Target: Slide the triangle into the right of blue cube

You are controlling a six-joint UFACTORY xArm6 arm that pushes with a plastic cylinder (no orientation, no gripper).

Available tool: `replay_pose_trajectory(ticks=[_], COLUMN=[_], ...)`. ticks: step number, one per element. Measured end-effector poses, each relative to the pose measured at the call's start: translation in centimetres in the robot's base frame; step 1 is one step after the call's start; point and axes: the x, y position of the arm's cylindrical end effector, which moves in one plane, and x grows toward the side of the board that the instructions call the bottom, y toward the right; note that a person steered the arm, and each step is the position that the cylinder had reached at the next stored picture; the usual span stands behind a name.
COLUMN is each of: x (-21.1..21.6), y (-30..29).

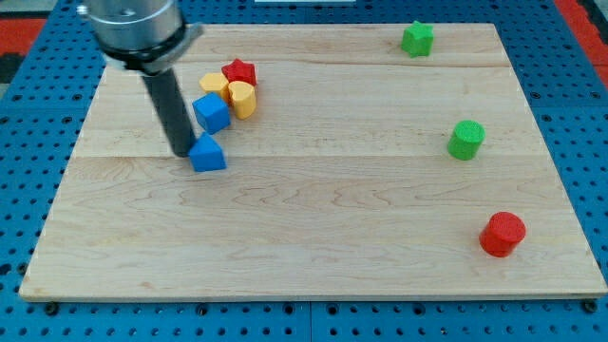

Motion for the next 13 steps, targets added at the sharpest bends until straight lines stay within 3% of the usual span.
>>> replay_pose_trajectory(ticks=[1,2,3,5,13], x=[0.0,2.3,6.2,4.0,-3.1], y=[3.1,-2.3,-3.3,6.2,9.1])
